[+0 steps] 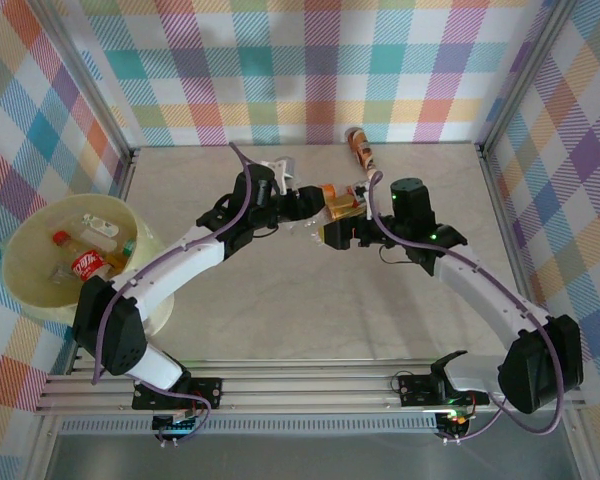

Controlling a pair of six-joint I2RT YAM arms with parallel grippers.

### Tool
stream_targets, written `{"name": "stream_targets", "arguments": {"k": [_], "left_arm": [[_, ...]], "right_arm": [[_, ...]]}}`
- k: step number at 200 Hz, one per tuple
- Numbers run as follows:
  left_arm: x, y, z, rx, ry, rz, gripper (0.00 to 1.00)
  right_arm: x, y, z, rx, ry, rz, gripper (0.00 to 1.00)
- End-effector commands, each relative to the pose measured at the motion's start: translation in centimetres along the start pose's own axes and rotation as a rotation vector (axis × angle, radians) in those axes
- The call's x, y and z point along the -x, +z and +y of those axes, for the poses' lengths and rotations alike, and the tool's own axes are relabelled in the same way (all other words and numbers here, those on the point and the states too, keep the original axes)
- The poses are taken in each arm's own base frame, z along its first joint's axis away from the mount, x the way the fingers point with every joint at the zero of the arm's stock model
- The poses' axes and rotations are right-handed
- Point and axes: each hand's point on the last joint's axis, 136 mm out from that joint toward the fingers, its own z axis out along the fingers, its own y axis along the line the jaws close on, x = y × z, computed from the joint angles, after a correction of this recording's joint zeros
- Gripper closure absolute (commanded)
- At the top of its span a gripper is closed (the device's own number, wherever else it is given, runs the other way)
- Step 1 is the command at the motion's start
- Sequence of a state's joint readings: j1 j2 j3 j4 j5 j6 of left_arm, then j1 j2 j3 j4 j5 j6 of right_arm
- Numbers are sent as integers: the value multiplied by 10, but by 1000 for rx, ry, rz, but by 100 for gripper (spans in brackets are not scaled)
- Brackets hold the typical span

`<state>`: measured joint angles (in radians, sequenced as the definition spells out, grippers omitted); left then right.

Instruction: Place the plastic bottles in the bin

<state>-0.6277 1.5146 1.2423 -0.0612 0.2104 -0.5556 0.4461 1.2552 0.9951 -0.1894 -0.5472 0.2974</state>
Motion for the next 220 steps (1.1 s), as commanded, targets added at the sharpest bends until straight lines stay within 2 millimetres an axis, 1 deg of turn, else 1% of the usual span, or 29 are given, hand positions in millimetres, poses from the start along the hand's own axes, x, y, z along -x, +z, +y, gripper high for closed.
{"name": "stream_targets", "arguments": {"k": [1,30,43,46,54,63,78,90,129,160,175,198,220], "left_arm": [[19,-20,-11,30,54,-57,53],[27,-36,-4,106,85,-87,54],[33,-47,3,177,105,-104,55],[29,-50,9,209,109,-88,55],[32,-59,14,254,127,-94,55],[35,-69,17,290,142,-107,55],[41,-86,22,355,169,-128,55],[47,-102,24,401,190,-145,55],[64,-152,31,563,263,-179,55],[83,-202,35,712,306,-236,55],[90,-224,34,764,324,-260,56],[102,-255,33,837,355,-306,56],[118,-289,28,922,378,-365,55]], "right_arm": [[7,-9,-5,-65,-48,-37,0],[13,-12,-12,-116,-61,-64,0],[17,-15,-22,-184,-46,-87,0],[19,-16,-25,-203,-41,-94,0],[22,-19,-33,-258,-25,-110,0],[24,-23,-43,-317,-10,-124,0],[27,-26,-51,-368,-12,-137,0],[29,-26,-54,-381,-10,-144,0],[35,-22,-51,-359,2,-166,0],[42,-20,-50,-348,-6,-189,0],[44,-19,-50,-344,-5,-195,0],[46,-18,-54,-358,7,-206,0],[47,-17,-57,-371,20,-204,0]]}}
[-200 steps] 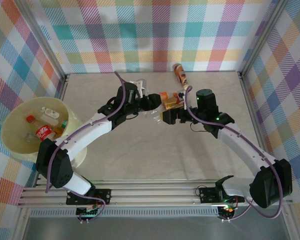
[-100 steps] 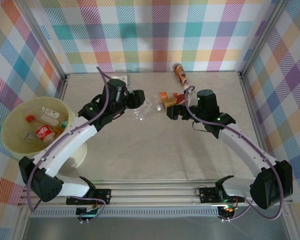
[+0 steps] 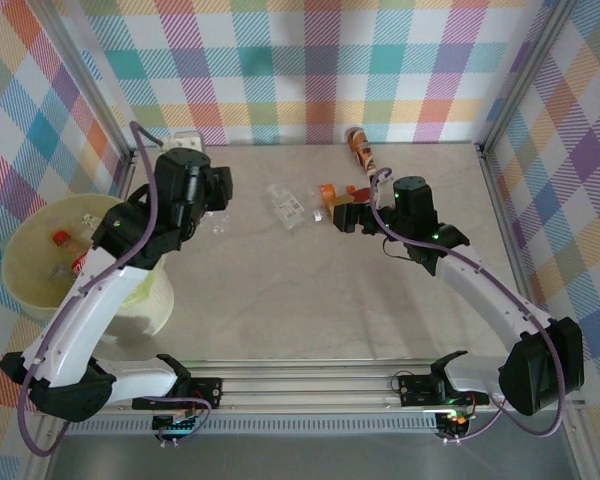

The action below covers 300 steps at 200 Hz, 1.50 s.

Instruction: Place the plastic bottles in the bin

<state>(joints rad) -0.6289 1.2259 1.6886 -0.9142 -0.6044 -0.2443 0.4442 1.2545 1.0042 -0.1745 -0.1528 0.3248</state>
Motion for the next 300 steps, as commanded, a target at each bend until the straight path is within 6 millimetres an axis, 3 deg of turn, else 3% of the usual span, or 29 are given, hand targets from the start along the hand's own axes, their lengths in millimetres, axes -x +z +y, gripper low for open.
{"name": "stream_targets", "arguments": {"k": [1,45,87,124,146,202,227,251,268,300], "left_arm": [[22,-30,42,162,62,-60,55],[60,-69,104,486,113,-164,56],[68,-91,155,695,65,-179,56],[41,-88,215,861,-10,-59,56],[23,-84,237,910,-17,24,56],[-52,-97,311,1081,-224,223,55],[-70,-102,332,1144,-281,260,53],[-82,-104,345,1197,-330,292,44],[-84,-103,347,1207,-348,299,27],[-82,-102,347,1208,-378,303,6]], "right_arm": [[18,0,2,-7,13,-46,0],[16,1,-2,-28,17,-38,0],[18,0,-1,-29,10,-37,0],[18,-2,1,-22,6,-32,0],[18,-2,2,-19,2,-28,0],[22,5,6,-1,-21,-7,0],[25,5,8,1,-29,-9,0],[26,4,7,-4,-32,-13,0],[26,4,6,-6,-30,-14,0],[23,2,4,-18,-27,-11,0]]}}
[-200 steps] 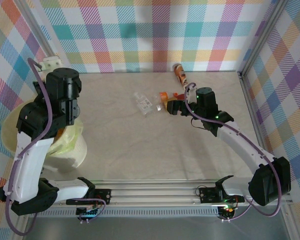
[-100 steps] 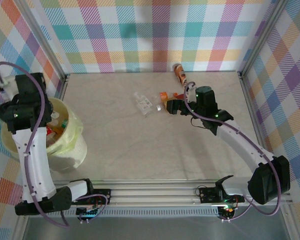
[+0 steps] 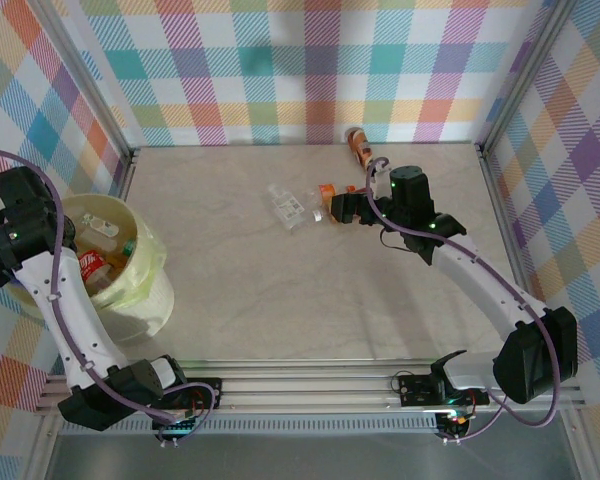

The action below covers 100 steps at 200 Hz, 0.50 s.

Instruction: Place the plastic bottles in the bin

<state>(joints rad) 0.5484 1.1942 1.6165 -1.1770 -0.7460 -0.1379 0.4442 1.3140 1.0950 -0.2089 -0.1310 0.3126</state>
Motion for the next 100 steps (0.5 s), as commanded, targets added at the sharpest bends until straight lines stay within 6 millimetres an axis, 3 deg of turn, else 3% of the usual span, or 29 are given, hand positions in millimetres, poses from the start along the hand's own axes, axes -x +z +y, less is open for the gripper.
{"name": "stream_targets", "arguments": {"k": [1,15,59,100], "left_arm": [[5,-2,2,-4,-49,7,5],[6,-3,0,-18,-60,11,0],[5,-8,-13,-109,-76,31,0],[2,-15,-34,-243,-95,68,0]], "right_arm": [[5,-5,3,3,-16,-6,0],[4,-5,2,-4,-17,0,0],[2,-6,-2,-27,4,10,0],[1,-7,-22,-132,87,1,0]]}}
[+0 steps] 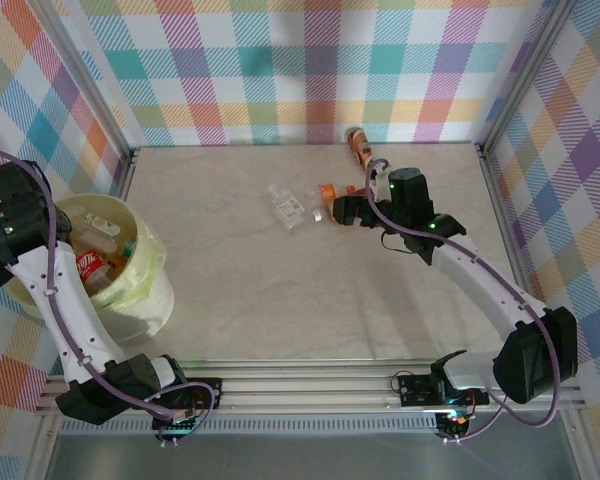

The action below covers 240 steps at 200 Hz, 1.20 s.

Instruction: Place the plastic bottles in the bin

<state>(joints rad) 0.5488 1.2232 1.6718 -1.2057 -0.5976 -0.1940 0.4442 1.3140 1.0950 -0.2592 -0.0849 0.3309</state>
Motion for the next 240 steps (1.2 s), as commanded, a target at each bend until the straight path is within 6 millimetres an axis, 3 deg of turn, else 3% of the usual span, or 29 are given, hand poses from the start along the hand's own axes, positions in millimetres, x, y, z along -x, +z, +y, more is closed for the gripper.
{"name": "stream_targets", "arguments": {"k": [1,66,124,199,240], "left_arm": [[0,-9,-12,-105,-41,24,0],[-4,-60,-65,-386,-18,-19,0],[-22,-128,-146,-830,-1,-29,0],[-48,-208,-219,-1256,25,18,0],[-64,-231,-243,-1384,30,54,0]], "right_arm": [[10,-6,-11,-74,62,-29,0],[0,-2,-45,-160,140,13,0],[8,0,-78,-195,164,-9,0],[20,20,-115,-181,53,38,0],[23,35,-135,-149,-95,117,0]]}}
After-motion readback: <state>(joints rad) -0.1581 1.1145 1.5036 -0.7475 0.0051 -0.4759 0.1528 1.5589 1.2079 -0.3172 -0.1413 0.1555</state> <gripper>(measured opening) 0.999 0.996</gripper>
